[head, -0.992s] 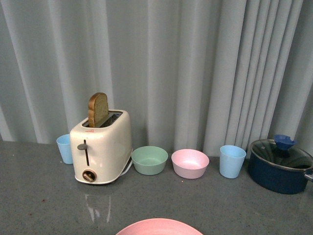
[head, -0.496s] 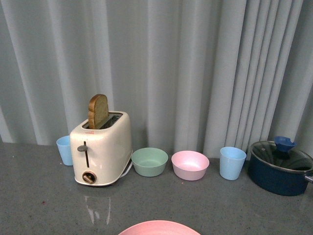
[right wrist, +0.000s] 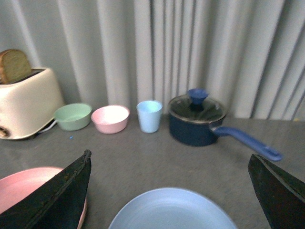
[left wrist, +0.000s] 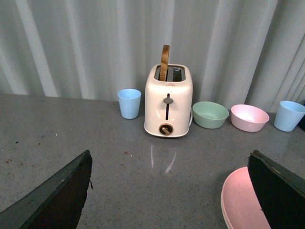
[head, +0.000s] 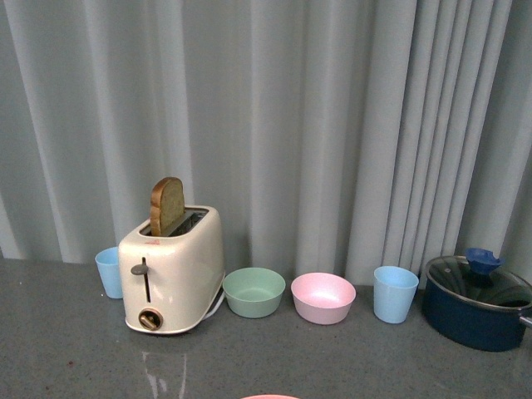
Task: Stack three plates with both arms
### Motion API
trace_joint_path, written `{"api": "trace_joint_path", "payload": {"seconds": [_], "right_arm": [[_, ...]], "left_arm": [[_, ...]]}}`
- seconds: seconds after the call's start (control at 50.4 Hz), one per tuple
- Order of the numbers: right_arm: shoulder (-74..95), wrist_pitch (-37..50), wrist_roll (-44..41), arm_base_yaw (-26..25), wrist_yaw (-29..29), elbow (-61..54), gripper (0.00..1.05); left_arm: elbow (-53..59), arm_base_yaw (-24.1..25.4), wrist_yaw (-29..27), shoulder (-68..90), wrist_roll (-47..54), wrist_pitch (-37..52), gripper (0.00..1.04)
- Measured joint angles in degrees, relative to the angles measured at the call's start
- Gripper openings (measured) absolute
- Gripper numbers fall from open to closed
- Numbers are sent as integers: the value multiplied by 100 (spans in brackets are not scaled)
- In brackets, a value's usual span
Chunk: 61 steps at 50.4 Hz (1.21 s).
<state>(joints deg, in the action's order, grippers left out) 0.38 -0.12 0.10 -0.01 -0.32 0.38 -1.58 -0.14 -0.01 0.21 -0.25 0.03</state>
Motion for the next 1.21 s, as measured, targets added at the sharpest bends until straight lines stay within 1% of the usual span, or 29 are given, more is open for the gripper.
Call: {"api": "trace_joint_path", "payload": {"seconds": [0.02, 0.059, 0.099, 0.119, 0.139, 0.178, 0.198, 0.218, 0.238, 0.317, 0.357, 0.397, 0.516, 0.575, 0.694, 0.793, 0.912, 1.21], "right_arm": [[160, -396, 118, -85, -262, 146, 97], [968, -1558, 166, -535, -1095, 726, 97], [1558, -1943, 31, -977, -1576, 1032, 97], [1707, -1956, -31, -1099, -1679, 1088, 97], [1989, -1932, -184, -1357, -1849, 1185, 97], [2557, -1694, -573, -1891, -2028, 1349, 97], [2999, -1364, -918, -2277, -2041, 1436, 97], [3309, -1088, -1163, -2522, -2028, 1491, 97], [3475, -944, -1215, -2636, -2024, 1517, 97], [4874, 116, -2155, -3390, -1871, 1812, 97], [5591, 487, -2409, -3622, -1812, 2022, 97], [6253, 640, -2579, -3755, -1733, 2238, 97], [7578, 841, -2907, -3810, -1587, 2516, 97], [8188, 1167, -3200, -3755, -1499, 2524, 97], [8920, 1307, -3333, -3617, -1473, 2675, 97], [9420, 1596, -3239, -3471, -1252, 2717, 97], [9871, 1976, -3027, -3366, -1272, 2686, 97], [10588, 2382, -2522, -2885, -1370, 2782, 97]], "left_arm": [[0, 0, 0, 0, 0, 0, 98], [0, 0, -2, 0, 0, 0, 98], [0, 0, 7, -2, 2, 0, 98], [0, 0, 4, -2, 2, 0, 98], [0, 0, 2, -4, 0, 0, 98], [0, 0, 2, -2, 2, 0, 98], [0, 0, 2, 0, 0, 0, 98], [0, 0, 2, 0, 2, 0, 98], [0, 0, 0, 0, 0, 0, 98], [0, 0, -2, -4, 2, 0, 98], [0, 0, -2, -4, 2, 0, 98], [0, 0, -2, -4, 2, 0, 98], [0, 0, 2, -4, 2, 0, 98], [0, 0, 2, -4, 2, 0, 98], [0, 0, -2, -4, 2, 0, 98], [0, 0, 0, -4, 2, 0, 98], [0, 0, 0, -4, 2, 0, 98], [0, 0, 0, -4, 2, 0, 98]]}}
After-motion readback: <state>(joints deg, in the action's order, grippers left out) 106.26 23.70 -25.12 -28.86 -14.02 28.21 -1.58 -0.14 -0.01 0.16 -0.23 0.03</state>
